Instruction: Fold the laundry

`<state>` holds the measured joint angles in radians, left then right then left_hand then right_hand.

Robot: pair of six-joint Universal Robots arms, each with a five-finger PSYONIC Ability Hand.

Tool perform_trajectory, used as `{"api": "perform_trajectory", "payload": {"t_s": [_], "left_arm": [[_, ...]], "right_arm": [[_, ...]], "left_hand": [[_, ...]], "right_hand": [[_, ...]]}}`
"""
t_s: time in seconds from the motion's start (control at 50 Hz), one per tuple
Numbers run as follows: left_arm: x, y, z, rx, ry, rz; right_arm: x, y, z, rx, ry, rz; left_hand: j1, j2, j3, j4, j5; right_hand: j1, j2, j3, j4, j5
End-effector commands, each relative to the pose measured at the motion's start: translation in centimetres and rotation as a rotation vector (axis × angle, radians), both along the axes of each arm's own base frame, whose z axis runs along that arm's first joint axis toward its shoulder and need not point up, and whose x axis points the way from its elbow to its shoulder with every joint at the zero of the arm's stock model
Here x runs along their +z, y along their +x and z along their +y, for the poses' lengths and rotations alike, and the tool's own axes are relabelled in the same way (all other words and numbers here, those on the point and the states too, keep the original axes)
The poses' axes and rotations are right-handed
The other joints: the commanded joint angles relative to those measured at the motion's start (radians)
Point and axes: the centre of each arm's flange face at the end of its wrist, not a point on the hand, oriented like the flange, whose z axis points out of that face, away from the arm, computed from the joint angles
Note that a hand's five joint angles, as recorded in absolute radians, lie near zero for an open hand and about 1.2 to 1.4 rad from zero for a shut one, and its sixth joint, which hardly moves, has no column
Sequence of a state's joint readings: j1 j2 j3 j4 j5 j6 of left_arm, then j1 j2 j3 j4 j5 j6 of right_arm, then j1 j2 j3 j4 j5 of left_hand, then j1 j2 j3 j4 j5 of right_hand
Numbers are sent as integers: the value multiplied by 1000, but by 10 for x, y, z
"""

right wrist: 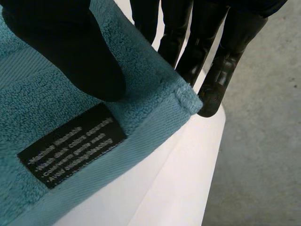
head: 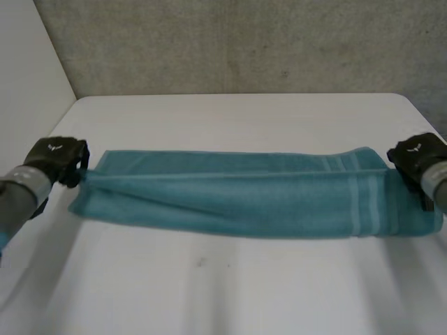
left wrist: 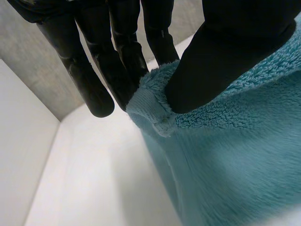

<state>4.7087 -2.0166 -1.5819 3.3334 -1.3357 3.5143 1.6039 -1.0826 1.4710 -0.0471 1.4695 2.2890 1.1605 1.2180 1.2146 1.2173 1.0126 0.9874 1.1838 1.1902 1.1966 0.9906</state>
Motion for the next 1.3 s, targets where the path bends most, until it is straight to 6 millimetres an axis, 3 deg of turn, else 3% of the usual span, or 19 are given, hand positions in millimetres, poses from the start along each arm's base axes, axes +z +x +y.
{"api": "perform_trajectory", "payload": {"t_s": [0.02, 0.16, 0.42, 0.46, 0.48, 0.5, 0.52, 0.54, 0.62, 0.66, 0.68, 0.7, 0.72, 0.82, 0.88, 0.92, 1.04, 1.14, 1.3], "left_arm": [[-14, -25, -43, 10, -78, -21], [-26, -41, -75, 2, -136, -23], [-36, -54, -96, -18, -213, -29], [-38, -56, -96, -22, -215, -36], [-40, -58, -94, -28, -216, -44], [-40, -58, -94, -28, -216, -44], [-40, -61, -92, -37, -219, -54], [-40, -66, -88, -51, -220, -63], [-35, -72, -81, -72, -233, -77], [-27, -73, -80, -72, -258, -73], [-19, -74, -78, -70, -283, -68], [-12, -74, -76, -70, -298, -66], [-12, -74, -76, -69, -298, -66], [9, -72, -63, -71, -327, -59], [20, -70, -53, -67, -331, -58], [30, -67, -41, -66, -327, -55], [38, -61, -21, -62, -308, -50], [34, -53, 1, -55, -260, -45], [20, -51, 24, -55, -177, 7]], "right_arm": [[-14, 19, -34, -15, -114, 3], [-24, 38, -62, 7, -223, -4], [-44, 50, -85, -31, -285, 0], [-44, 49, -86, -43, -288, 1], [-44, 50, -86, -53, -288, -1], [-43, 51, -85, -61, -289, -2], [-43, 51, -85, -61, -289, -2], [-42, 50, -85, -67, -293, -10], [-37, 49, -86, -80, -303, -56], [-12, 45, -85, -101, -345, -140], [-11, 45, -85, -102, -345, -141], [9, 42, -82, -109, -376, -188], [9, 42, -82, -109, -376, -188], [61, 38, -55, -99, -419, -314], [70, 36, -47, -88, -414, -322], [77, 20, -30, -77, -347, -314], [74, 0, -5, -72, -194, -308], [41, -19, 21, -114, 57, -315], [8, -29, 28, -62, 118, -352]], "left_hand": [[236, 178, 182, 179, 209], [236, 178, 182, 179, 209], [236, 178, 182, 179, 209], [83, 26, 29, 27, 57], [-364, -422, -418, -421, -391], [-369, -426, -423, -425, -395], [-810, -868, -865, -867, -837], [-986, -1044, -1040, -1043, -1013], [-986, -1044, -1040, -1043, -1013], [-986, -1044, -1040, -1043, -1013], [-986, -1044, -1040, -1043, -1013], [-986, -1044, -1040, -1043, -1013], [-986, -1044, -1040, -1043, -1013], [-986, -1044, -1040, -1043, -1013], [-986, -1044, -1040, -1043, -1013], [-986, -1044, -1040, -1043, -1013], [-986, -1044, -1040, -1043, -1013], [-986, -1044, -1040, -1043, -1013], [-986, -1044, -1040, -1043, -1013]], "right_hand": [[409, 213, 206, 200, 231], [409, 213, 206, 200, 231], [409, 213, 206, 200, 231], [275, 79, 72, 66, 97], [-245, -442, -448, -455, -423], [-672, -868, -875, -881, -850], [-676, -873, -879, -886, -854], [-813, -1009, -1016, -1022, -991], [-813, -1009, -1016, -1022, -991], [-813, -1009, -1016, -1022, -991], [-813, -1009, -1016, -1022, -991], [-813, -1009, -1016, -1022, -991], [-813, -1009, -1016, -1022, -991], [-813, -1009, -1016, -1022, -991], [-813, -1009, -1016, -1022, -991], [-813, -1009, -1016, -1022, -991], [-813, -1009, -1016, -1022, -991], [-580, -777, -783, -789, -758], [-392, -588, -595, -601, -570]]}}
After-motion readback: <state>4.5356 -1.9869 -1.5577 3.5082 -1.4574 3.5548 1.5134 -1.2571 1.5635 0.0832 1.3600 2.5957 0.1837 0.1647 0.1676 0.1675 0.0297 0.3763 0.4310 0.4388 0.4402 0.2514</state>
